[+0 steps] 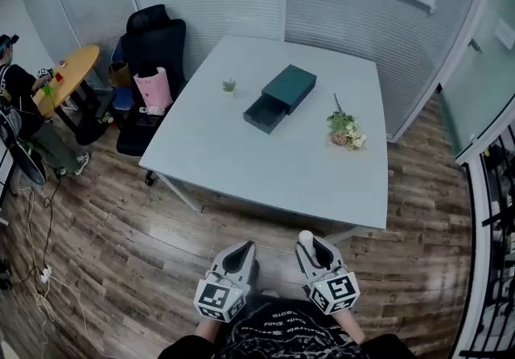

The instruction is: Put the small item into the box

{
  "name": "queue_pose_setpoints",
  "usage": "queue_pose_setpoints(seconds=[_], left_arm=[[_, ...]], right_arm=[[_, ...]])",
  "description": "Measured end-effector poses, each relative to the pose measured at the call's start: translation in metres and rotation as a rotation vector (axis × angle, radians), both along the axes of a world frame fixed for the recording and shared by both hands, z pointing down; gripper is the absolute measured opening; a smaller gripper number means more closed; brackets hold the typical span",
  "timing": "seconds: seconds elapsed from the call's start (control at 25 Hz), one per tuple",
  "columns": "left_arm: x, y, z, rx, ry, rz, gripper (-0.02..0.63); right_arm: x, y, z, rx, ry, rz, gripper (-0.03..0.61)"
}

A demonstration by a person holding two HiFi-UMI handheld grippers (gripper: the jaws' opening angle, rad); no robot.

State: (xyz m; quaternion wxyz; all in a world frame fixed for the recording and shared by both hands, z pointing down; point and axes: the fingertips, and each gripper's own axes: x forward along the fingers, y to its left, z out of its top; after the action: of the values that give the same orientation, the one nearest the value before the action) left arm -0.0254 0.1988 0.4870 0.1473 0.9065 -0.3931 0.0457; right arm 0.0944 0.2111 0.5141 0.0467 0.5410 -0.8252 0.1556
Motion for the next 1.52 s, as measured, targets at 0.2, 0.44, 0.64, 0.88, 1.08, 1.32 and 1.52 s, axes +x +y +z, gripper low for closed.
queue_pose_setpoints(seconds=[0.2, 0.44, 0.64, 0.88, 1.08, 1.32, 1.52], left_arm=[[-0.007, -0.065, -0.002, 0.005, -0.008, 0.032, 0.018], [-0.018, -0.146, -0.004, 0.009, -0.011, 0.079, 0.018], [-0.025, -0.196, -0.004, 0.016, -0.007, 0.128, 0.018], [-0.031, -0.233, 0.003, 0.013, -0.018, 0.169, 0.018], [-0.038, -0.244, 0.007, -0.003, -0.014, 0.171, 0.018], [-0.046, -0.266, 0.007, -0.008, -0.022, 0.116, 0.018], [-0.043, -0.276, 0.007, -0.014, -0.022, 0.071, 0.018]], right_arm=[[-0.001, -0.061, -0.006, 0.01, 0.014, 0.036, 0.143], [-0.016, -0.126, -0.008, 0.005, 0.026, 0.074, 0.143], [-0.027, -0.165, -0.005, -0.003, 0.03, 0.125, 0.143], [-0.04, -0.192, -0.001, -0.023, 0.069, 0.142, 0.143], [-0.055, -0.203, 0.011, -0.077, 0.112, 0.079, 0.143], [-0.06, -0.228, 0.012, -0.078, 0.145, 0.019, 0.143], [-0.05, -0.245, 0.015, -0.089, 0.151, -0.016, 0.143]])
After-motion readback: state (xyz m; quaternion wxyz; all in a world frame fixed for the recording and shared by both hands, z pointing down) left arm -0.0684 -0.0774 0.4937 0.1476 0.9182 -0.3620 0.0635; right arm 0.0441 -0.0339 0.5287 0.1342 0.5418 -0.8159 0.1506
